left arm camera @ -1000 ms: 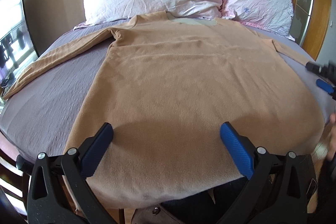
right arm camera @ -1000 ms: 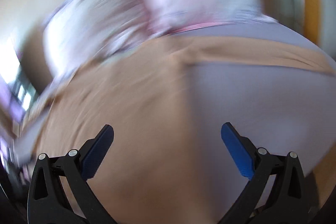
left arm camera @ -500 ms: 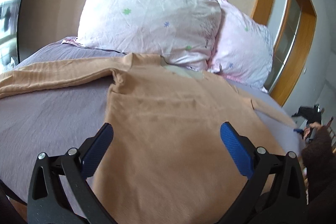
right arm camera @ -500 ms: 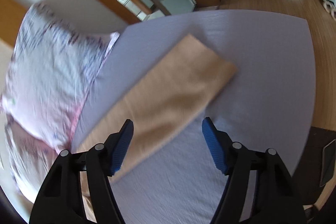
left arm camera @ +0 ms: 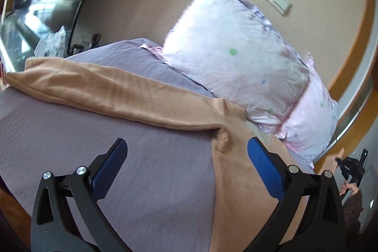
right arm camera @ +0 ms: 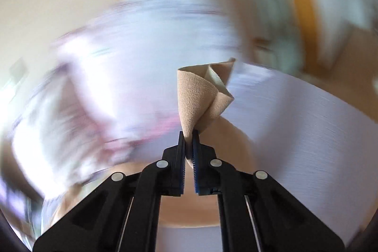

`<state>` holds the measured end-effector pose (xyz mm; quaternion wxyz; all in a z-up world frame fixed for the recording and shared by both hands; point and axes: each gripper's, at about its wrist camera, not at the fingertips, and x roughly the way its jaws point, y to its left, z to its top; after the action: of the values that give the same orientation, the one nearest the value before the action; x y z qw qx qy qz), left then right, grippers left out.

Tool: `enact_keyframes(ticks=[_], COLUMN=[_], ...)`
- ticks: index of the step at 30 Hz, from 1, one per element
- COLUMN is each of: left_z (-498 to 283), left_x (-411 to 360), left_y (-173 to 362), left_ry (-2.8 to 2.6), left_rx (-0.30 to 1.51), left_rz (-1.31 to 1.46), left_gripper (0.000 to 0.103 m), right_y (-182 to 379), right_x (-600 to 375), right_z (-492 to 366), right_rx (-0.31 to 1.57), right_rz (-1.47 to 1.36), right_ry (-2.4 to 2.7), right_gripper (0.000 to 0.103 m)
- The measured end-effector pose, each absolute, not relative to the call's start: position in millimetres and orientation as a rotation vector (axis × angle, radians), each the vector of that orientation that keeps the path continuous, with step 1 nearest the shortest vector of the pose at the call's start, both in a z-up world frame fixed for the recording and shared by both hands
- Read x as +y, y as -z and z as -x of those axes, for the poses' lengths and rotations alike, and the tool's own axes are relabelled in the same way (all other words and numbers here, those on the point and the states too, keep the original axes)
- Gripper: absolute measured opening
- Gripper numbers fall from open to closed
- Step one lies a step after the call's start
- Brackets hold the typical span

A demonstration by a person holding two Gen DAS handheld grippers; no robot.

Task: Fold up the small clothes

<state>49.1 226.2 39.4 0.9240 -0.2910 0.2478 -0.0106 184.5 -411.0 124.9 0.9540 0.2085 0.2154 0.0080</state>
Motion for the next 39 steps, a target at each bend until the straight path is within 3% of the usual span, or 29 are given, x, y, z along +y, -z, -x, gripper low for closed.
enact_keyframes(ticks=[5,9,12,13,14,16,25,29,31,32,35,39], left_z=[-53,-53,-53,-53,-54,-56,-65,-72,-76,-78,-85,-109], left_x=[260,282,297,302,308,320,370,382,383,384,383,339], left_y=[-33,-27,-24,-23,-22,-18,-2,-2,-2,-1,-6,-68], left_ry=[-0.050,-0.132,-0.200,-0.210,-0.220,-0.245,-0.308,-0.348,-0.403,-0.428,-0.463,-0.466], left_rx=[0.539,0.550,0.560,0.564,0.567,0.573,0.610,0.657,0.700,0.722,0.737,0.612], left_rz=[0.725,0.785,0.804,0.813,0.829,0.865,1.125,1.171,1.145,1.129,1.054,0.772], left_gripper=[0.087,0.085,0.085,0.085,0.085,0.085,0.067,0.053,0.028,0.008,0.006,0.005], right_y=[-127,-56,-22,-23,-28,-44,-57,-53,-56,-56,-58,-68], right_x=[-228,-97,-65,-69,-80,-99,-154,-154,-156,-157,-168,-200], right_z=[-222,-241,-235,-234,-231,-234,-212,-204,-200,-198,-195,-194], right_rx=[0.519,0.807,0.962,0.955,0.922,0.861,0.795,0.797,0.791,0.788,0.766,0.693], right_rz=[-0.249,-0.047,0.019,0.003,-0.019,-0.039,-0.110,-0.137,-0.140,-0.140,-0.150,-0.181], right_ry=[-0.432,-0.640,-0.685,-0.695,-0.683,-0.642,-0.612,-0.663,-0.676,-0.681,-0.679,-0.616], right_gripper=[0.006,0.007,0.017,0.030,0.050,0.070,0.076,0.077,0.079,0.079,0.079,0.080])
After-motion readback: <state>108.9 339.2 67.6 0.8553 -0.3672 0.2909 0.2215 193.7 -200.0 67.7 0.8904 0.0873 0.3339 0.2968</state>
